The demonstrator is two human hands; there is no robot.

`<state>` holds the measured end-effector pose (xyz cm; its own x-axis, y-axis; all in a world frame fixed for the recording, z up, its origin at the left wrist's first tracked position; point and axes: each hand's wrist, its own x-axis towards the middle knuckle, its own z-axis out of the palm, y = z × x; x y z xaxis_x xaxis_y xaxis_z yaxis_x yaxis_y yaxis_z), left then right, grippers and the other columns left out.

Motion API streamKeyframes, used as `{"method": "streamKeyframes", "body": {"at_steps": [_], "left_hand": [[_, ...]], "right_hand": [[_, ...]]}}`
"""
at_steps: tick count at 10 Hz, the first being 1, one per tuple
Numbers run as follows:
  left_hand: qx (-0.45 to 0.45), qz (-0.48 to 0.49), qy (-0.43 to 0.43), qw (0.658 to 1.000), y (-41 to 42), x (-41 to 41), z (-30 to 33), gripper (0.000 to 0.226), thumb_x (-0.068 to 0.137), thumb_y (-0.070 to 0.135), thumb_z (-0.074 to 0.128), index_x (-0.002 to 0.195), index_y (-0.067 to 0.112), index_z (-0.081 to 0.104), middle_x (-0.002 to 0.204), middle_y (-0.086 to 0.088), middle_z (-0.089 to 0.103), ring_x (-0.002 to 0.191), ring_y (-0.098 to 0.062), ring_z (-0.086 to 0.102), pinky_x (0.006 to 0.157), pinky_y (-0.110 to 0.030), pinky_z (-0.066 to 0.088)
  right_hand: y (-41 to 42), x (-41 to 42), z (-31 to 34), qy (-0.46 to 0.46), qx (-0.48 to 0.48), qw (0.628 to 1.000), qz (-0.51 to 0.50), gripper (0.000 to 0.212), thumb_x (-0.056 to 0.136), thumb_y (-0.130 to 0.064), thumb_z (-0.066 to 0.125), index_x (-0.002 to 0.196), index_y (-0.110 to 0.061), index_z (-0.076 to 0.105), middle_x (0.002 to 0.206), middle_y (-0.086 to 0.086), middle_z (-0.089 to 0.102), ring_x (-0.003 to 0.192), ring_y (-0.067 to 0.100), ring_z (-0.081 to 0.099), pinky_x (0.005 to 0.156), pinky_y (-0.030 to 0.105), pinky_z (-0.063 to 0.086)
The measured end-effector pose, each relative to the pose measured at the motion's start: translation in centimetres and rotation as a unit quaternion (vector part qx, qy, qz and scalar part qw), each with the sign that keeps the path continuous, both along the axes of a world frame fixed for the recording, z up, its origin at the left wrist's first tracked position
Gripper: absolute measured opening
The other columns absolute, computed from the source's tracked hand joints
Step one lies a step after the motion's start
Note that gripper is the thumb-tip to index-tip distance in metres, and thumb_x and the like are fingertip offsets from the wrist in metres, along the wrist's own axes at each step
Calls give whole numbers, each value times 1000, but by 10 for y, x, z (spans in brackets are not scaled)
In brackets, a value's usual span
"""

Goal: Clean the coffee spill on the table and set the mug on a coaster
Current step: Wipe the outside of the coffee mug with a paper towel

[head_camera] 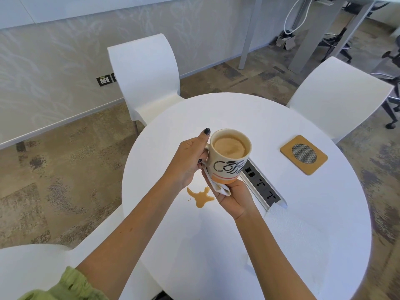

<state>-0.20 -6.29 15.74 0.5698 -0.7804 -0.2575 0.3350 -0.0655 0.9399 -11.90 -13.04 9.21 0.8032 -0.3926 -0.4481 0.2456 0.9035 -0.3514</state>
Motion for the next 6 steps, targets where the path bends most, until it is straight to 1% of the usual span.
{"method": "streamKeyframes", "body": {"at_steps": [1, 2, 3, 4, 5, 6], "left_hand": [[4, -6, -9, 1000, -1, -2, -2, 53, 96, 41, 48, 50, 23, 30, 44, 6, 26, 47, -12, 22, 56, -28, 24], [3, -12, -19, 1000, -2, -3, -5, 53, 97, 41, 47, 52, 22, 27, 45, 6, 25, 49, -13, 20, 57, -29, 22], [0, -12, -15, 1000, -3, -5, -7, 53, 97, 41, 47, 51, 22, 29, 44, 7, 26, 50, -12, 21, 58, -29, 22], [-9, -14, -19, 1000, -3, -7, -9, 56, 98, 39, 46, 45, 26, 31, 44, 10, 25, 49, -10, 22, 57, -27, 22], [-16, -6, -20, 1000, -4, -10, -10, 55, 98, 38, 47, 48, 23, 31, 43, 10, 26, 48, -10, 23, 59, -28, 21], [-29, 3, -20, 999, -5, -11, -10, 52, 97, 37, 48, 50, 22, 30, 44, 9, 27, 49, -10, 22, 60, -30, 20]], "right_hand": [[0, -4, -9, -71, 103, 992, -2, 48, 40, 21, 70, 85, 6, 74, 89, 25, 71, 80, 32, 71, 75, 40, 59], [8, -13, -6, -35, 101, 994, -21, 57, 57, 23, 73, 111, 12, 62, 119, 31, 59, 104, 45, 61, 93, 47, 47], [11, -18, -3, -72, 91, 993, -3, 59, 58, 18, 77, 114, 10, 62, 124, 29, 57, 110, 44, 59, 93, 47, 50], [11, -23, -1, -55, 73, 996, 19, 56, 62, 15, 76, 116, 8, 62, 126, 26, 58, 113, 40, 58, 95, 45, 49], [10, -27, -1, -41, 43, 997, 39, 58, 57, 13, 80, 112, 6, 65, 122, 23, 61, 110, 36, 61, 87, 41, 55], [9, -31, -1, -35, 29, 997, 59, 60, 54, 14, 81, 111, 8, 65, 120, 24, 62, 108, 35, 63, 84, 39, 56]]}}
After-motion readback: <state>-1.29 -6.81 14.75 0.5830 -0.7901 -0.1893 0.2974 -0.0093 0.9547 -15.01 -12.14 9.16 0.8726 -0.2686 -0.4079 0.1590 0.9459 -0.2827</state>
